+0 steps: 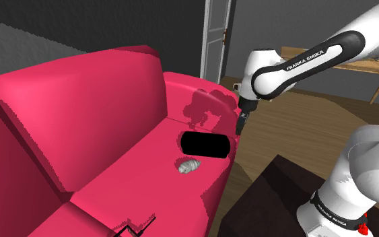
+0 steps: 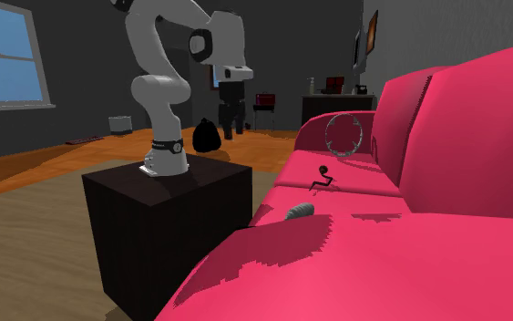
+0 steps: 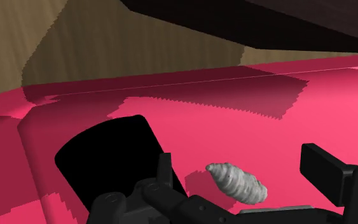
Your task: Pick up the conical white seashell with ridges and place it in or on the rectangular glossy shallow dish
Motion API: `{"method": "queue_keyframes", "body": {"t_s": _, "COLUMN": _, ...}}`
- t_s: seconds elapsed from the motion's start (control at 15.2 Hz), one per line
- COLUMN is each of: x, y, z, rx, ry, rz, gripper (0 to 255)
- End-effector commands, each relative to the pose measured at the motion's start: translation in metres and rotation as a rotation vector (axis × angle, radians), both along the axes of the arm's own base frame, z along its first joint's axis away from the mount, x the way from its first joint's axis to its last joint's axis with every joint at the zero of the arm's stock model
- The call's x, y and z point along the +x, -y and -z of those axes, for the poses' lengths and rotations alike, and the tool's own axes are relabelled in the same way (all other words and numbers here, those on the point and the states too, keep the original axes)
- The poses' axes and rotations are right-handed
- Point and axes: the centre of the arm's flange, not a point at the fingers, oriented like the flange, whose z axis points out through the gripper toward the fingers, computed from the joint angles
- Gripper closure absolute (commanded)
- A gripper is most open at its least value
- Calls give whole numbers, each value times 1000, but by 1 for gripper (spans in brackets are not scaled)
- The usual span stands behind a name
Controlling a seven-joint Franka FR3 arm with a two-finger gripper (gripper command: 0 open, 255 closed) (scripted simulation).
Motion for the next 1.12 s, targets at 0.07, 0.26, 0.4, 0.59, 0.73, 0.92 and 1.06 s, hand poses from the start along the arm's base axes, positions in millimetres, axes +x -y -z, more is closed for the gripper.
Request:
{"method": "queue_keyframes", "body": {"t_s": 0.07, "x": 19, "y": -7, "z": 32, "rx": 5, "ry": 29, "rz": -99, "gripper": 0}}
{"method": "queue_keyframes", "body": {"t_s": 0.26, "x": 38, "y": -16, "z": 64, "rx": 12, "ry": 54, "rz": -195, "gripper": 0}}
{"method": "queue_keyframes", "body": {"t_s": 0.4, "x": 51, "y": -23, "z": 84, "rx": 16, "ry": 71, "rz": -259, "gripper": 0}}
{"method": "queue_keyframes", "body": {"t_s": 0.59, "x": 69, "y": -35, "z": 114, "rx": 23, "ry": 95, "rz": -354, "gripper": 0}}
{"method": "queue_keyframes", "body": {"t_s": 0.73, "x": 81, "y": -44, "z": 134, "rx": 28, "ry": 112, "rz": -418, "gripper": 0}}
{"method": "queue_keyframes", "body": {"t_s": 0.92, "x": 99, "y": -60, "z": 164, "rx": 34, "ry": 137, "rz": -514, "gripper": 0}}
{"method": "queue_keyframes", "body": {"t_s": 1.06, "x": 110, "y": -71, "z": 183, "rx": 39, "ry": 154, "rz": -578, "gripper": 0}}
